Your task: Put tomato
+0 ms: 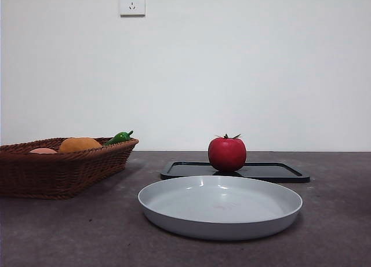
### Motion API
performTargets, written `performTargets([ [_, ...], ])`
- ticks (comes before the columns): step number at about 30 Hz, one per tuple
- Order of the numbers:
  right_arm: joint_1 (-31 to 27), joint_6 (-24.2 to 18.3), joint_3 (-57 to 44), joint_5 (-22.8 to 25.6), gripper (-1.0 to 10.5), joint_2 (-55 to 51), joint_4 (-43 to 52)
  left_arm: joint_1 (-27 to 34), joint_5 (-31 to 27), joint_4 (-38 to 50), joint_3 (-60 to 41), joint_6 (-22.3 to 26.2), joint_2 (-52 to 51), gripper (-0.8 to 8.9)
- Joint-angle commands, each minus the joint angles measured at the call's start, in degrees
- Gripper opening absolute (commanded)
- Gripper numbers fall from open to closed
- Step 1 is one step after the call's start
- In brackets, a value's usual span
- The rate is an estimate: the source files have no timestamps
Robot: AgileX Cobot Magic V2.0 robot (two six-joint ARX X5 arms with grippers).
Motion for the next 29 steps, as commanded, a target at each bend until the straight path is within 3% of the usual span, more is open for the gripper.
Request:
performTargets([
  [1, 0.3, 0.6, 0.2, 0.0, 0.1, 0.4, 0.4, -0.2, 0.5, 0.3, 1.1, 0.3, 0.3, 0.08],
  [29, 0.3, 0.6, 0.2, 0.0, 0.1, 0.4, 1.9, -0.2, 0.4, 0.5, 1.1, 0.4, 0.0, 0.08],
])
